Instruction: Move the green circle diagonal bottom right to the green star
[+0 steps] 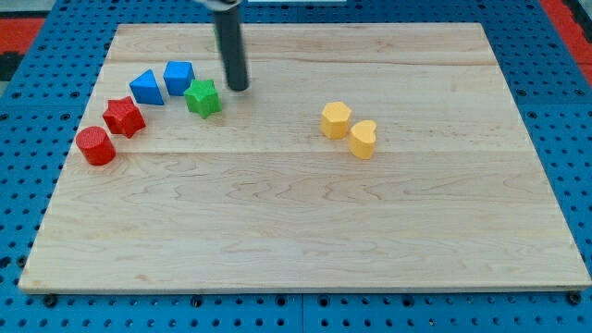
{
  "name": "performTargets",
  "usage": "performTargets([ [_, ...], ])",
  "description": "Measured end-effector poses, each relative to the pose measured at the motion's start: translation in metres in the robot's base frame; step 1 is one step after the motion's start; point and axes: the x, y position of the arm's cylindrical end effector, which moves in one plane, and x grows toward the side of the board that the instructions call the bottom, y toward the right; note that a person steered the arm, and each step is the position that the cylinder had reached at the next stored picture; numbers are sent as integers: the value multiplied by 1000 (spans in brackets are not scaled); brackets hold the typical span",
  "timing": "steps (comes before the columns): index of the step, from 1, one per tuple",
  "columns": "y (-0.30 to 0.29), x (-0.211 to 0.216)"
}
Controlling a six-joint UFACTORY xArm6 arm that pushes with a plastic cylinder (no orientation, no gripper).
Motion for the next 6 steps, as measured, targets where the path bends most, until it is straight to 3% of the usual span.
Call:
performTargets([
  [1, 8, -71],
  [2, -11, -102],
  [6, -108, -104],
])
